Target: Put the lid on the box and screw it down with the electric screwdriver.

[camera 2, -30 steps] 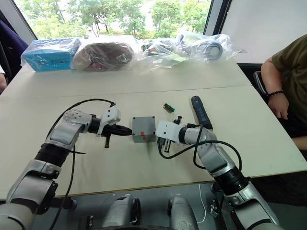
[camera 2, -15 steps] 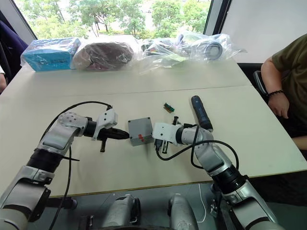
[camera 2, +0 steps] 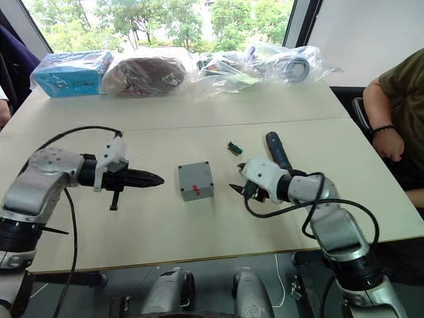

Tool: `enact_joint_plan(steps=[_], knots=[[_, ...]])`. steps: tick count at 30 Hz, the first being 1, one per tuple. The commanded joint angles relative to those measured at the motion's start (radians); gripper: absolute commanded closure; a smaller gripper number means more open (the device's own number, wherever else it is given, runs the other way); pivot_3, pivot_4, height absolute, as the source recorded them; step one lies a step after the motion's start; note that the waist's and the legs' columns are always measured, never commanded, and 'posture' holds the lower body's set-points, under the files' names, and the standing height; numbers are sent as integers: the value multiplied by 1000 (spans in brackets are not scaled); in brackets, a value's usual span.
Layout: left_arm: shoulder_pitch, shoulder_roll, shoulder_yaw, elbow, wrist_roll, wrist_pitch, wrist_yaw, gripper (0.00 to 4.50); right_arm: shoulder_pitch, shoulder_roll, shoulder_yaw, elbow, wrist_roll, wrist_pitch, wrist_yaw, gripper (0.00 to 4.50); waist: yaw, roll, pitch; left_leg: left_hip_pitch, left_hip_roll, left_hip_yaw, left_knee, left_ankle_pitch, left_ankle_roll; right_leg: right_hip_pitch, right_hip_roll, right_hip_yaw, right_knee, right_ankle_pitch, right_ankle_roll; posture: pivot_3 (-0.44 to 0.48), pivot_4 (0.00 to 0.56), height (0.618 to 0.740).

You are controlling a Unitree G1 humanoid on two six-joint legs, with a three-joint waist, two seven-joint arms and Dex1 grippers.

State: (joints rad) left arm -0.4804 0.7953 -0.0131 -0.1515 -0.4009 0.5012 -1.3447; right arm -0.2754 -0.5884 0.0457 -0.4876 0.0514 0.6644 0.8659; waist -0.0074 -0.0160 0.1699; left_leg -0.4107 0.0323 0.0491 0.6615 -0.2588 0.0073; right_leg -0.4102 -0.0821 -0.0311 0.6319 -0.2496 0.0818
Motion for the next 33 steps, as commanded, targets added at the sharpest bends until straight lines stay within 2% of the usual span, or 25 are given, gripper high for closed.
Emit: enact_joint_plan(steps=[1, 2, 7, 14, 26, 27, 31, 33], knots=[[-47, 1, 40, -55, -65, 47, 40, 4500, -10, 15, -70, -44, 65, 145, -64, 211, 0, 0, 0, 0, 0, 0, 0, 0, 0, 0, 0, 0, 0, 0, 0, 0, 150, 740], [-68, -7, 30, -56, -65, 52, 55, 4500, -18, 25, -84, -25, 79, 185, -82, 14, -1, 0, 0, 0, 0, 0, 0, 0, 0, 0, 0, 0, 0, 0, 0, 0, 150, 740], [-127, -55, -17, -63, -65, 57, 99, 4500, -59, 71, -109, 61, 144, 324, -153, 14, -2, 0, 1, 0, -1, 1, 0, 0, 0, 0, 1, 0, 0, 0, 0, 0, 150, 740], [-142, -86, -53, -64, -59, 54, 125, 4500, -100, 99, -103, 160, 177, 326, -212, 14, -4, 0, 1, 0, -2, 1, 0, 0, 0, 0, 2, 1, 0, 0, 0, 0, 150, 740], [-136, -82, -54, -69, -60, 57, 133, 4500, -144, 127, -67, 249, 213, 288, -252, 14, -3, 0, 1, 0, -1, 1, 0, 0, 0, 0, 2, 1, 0, 0, 0, 0, 150, 740], [-136, -81, -54, -70, -60, 58, 134, 4500, -147, 127, -67, 254, 215, 286, -254, 526, -3, 0, 1, 0, -1, 1, 0, 0, 0, 0, 2, 1, 0, 0, 0, 0, 150, 740], [-136, -78, -54, -71, -59, 59, 134, 4500, -147, 121, -60, 271, 219, 271, -257, 1678, -3, 0, 1, 0, -1, 1, 0, 0, 0, 0, 2, 1, 0, 0, 1, 0, 150, 740], [-137, -76, -55, -70, -57, 58, 134, 4500, -147, 119, -60, 276, 224, 268, -258, 2453, -3, 0, 1, 0, -1, 1, 0, 0, 0, 0, 2, 1, 0, 0, 1, 0, 150, 740]])
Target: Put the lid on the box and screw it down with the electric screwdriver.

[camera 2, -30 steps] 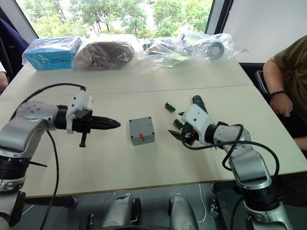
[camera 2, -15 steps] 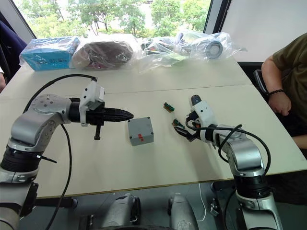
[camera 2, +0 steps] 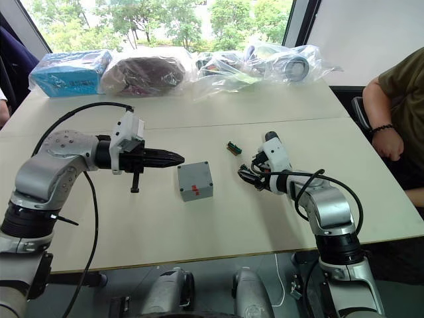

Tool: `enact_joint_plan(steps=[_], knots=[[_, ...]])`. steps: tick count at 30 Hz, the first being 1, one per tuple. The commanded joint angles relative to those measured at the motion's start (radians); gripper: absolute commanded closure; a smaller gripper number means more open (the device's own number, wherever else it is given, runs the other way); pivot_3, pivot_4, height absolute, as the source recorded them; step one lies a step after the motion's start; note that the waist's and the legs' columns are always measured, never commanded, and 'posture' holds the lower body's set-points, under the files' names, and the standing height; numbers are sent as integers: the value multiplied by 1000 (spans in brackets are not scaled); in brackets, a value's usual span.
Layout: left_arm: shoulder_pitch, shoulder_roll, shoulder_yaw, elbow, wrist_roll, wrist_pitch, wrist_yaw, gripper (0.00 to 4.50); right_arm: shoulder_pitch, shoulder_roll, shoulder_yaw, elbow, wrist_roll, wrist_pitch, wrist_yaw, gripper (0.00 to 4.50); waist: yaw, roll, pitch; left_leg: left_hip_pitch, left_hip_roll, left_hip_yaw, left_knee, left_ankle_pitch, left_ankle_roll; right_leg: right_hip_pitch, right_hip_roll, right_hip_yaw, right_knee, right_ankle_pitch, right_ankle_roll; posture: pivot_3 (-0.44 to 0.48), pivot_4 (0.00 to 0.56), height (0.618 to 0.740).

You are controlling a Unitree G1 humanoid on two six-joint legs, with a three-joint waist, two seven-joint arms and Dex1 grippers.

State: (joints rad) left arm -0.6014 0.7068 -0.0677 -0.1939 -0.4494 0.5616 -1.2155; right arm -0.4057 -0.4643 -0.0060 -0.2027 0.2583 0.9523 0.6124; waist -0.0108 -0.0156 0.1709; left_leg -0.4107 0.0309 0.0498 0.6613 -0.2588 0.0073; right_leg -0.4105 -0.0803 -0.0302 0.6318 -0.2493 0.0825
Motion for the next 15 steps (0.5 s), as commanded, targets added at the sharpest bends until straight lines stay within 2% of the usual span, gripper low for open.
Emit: enact_joint_plan(steps=[1, 3, 5, 15], knots=[[-15, 14, 0, -29, -8, -2, 4, 4500, -17, -6, -8, -7, 19, -21, -4, 2895, 0, 0, 0, 0, 0, 0, 0, 0, 0, 0, 0, 0, 0, 0, 0, 0, 150, 740], [-9, 19, -2, -35, -7, 0, 1, 4500, -14, -7, -6, -5, 20, -21, -4, 3835, 0, 0, 0, 0, 0, 0, 0, 0, 0, 0, 0, 0, 0, 0, 1, 0, 150, 740], [-3, 26, -7, -40, -4, -1, -5, 4500, -14, -8, -3, -2, 20, -19, -4, 4439, 0, 0, 0, 0, 0, 0, 0, 0, 0, 0, 0, 0, 0, 0, 1, 0, 150, 740], [3, 42, -18, -30, 4, -16, -3, 4500, -31, -8, -25, -12, 34, -22, -17, 4439, -1, 0, 0, 0, 0, 0, 0, 0, 0, 0, 0, 0, 0, 0, 0, 0, 150, 740]])
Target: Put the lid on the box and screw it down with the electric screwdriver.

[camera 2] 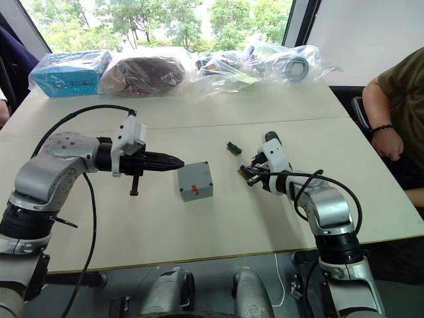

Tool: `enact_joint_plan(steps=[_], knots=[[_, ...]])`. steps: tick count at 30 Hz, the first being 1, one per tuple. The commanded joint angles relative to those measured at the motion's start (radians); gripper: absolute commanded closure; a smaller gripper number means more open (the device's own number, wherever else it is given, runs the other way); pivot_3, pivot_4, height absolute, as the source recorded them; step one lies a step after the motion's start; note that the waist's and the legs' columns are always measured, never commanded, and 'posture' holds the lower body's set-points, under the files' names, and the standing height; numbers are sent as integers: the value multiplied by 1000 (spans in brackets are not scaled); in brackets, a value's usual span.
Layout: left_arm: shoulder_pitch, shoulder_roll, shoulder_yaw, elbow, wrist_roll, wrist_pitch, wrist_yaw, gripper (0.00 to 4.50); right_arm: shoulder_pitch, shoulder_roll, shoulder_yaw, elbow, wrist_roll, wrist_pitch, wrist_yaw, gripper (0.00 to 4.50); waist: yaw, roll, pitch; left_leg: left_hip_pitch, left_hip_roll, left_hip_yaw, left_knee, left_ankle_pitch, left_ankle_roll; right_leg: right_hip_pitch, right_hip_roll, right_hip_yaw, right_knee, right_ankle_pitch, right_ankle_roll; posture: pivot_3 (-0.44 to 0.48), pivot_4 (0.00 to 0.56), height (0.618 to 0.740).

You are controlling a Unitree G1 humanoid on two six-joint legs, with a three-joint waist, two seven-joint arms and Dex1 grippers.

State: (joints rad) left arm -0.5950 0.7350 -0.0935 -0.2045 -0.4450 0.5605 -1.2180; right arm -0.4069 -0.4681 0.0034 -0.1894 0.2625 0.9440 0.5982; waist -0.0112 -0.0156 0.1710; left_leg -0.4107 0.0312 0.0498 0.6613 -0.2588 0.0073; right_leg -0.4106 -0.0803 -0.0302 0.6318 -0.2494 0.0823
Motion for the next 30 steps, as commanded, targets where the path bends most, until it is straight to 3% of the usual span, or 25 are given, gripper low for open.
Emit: enact_joint_plan(steps=[1, 10, 15, 20, 30], knots=[[0, 18, 8, -21, 0, -15, -1, 4500, -32, -10, -39, -38, 38, -5, 0, 4439, 0, 0, 0, 0, 0, 0, 0, 0, 0, 0, 0, 0, 0, 0, 0, 0, 150, 740], [35, 49, 18, -8, 13, -36, -4, 4500, -99, -49, -71, -165, 135, 150, -4, 4439, 0, 1, 1, 0, 1, 0, 0, 0, 0, 0, 0, 0, 0, 0, 0, 0, 150, 740], [38, 61, 43, 8, 14, -39, 16, 4500, -213, -28, -50, -208, 210, 247, -6, 4439, -2, 2, 2, 0, 1, 0, -1, 0, 0, -1, -1, 0, 0, 0, 0, 0, 150, 740], [51, 75, 63, 19, 17, -45, 32, 4500, -331, 36, 29, -132, 224, 259, -9, 4439, -4, 2, 2, 0, 1, 0, -2, 0, 0, -2, 0, 0, 0, 0, 0, 0, 150, 740], [83, 84, 83, -12, 10, -31, 68, 4500, -372, 48, 181, 21, 172, 103, 55, 4439, -1, 2, 2, -6, 0, 1, -1, 0, 0, -6, -1, 0, 0, 2, 2, 0, 150, 740]])
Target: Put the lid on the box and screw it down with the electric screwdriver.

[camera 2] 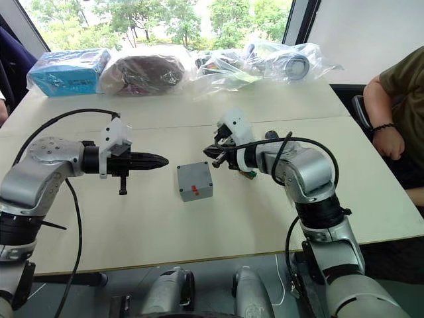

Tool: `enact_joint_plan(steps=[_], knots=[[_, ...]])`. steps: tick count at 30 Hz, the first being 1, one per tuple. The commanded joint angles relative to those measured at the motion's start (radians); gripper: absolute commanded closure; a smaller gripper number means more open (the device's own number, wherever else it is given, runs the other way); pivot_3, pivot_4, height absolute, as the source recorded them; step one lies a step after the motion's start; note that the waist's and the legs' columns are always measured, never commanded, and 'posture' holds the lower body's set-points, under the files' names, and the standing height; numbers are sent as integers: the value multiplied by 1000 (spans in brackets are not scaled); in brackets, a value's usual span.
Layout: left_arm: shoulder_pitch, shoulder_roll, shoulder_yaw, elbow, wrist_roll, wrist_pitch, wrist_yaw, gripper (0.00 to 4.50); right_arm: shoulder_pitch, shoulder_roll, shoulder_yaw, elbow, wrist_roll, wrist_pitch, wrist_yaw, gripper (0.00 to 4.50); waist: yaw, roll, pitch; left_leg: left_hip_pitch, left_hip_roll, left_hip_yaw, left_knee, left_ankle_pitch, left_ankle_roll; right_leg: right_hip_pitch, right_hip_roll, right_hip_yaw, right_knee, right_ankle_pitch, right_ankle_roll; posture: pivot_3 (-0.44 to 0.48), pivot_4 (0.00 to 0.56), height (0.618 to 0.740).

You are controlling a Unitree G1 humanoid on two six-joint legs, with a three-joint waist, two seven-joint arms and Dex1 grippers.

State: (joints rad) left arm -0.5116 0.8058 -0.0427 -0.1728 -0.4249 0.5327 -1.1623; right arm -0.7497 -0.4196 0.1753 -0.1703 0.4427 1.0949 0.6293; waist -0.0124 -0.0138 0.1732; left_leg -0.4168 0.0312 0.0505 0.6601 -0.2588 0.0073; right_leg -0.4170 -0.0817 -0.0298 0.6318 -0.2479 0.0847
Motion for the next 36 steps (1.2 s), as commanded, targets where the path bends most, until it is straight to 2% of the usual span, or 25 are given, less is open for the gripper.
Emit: enact_joint_plan(steps=[1, 5, 21, 36], knots=[[2, 13, 33, -48, -11, -2, 16, 4500, -27, -5, 16, 4, -10, -59, 34, 4439, 0, 0, 0, -2, 0, 0, 0, 0, 0, -2, 0, 0, 0, 0, 0, 0, 150, 740], [8, 15, 30, -50, -7, -7, 22, 4500, -22, -6, 27, 11, -13, -73, 47, 4439, 0, 0, 0, -9, -1, 0, 2, 0, 0, -9, 1, 0, 3, 1, 2, 0, 150, 740], [0, 14, 16, -58, -7, -4, 22, 4500, 13, -17, 64, 44, -59, -112, 64, 4439, 0, 0, 0, -9, -1, 0, 2, 0, 0, -9, 1, 0, 3, 1, 2, 0, 150, 740], [-6, 6, 8, -56, -7, -2, 23, 4500, 9, -19, 45, -8, -37, -79, 79, 4439, 0, 0, 0, -9, -1, 0, 3, 0, 0, -9, 2, 0, 4, 1, 2, 0, 150, 740]])
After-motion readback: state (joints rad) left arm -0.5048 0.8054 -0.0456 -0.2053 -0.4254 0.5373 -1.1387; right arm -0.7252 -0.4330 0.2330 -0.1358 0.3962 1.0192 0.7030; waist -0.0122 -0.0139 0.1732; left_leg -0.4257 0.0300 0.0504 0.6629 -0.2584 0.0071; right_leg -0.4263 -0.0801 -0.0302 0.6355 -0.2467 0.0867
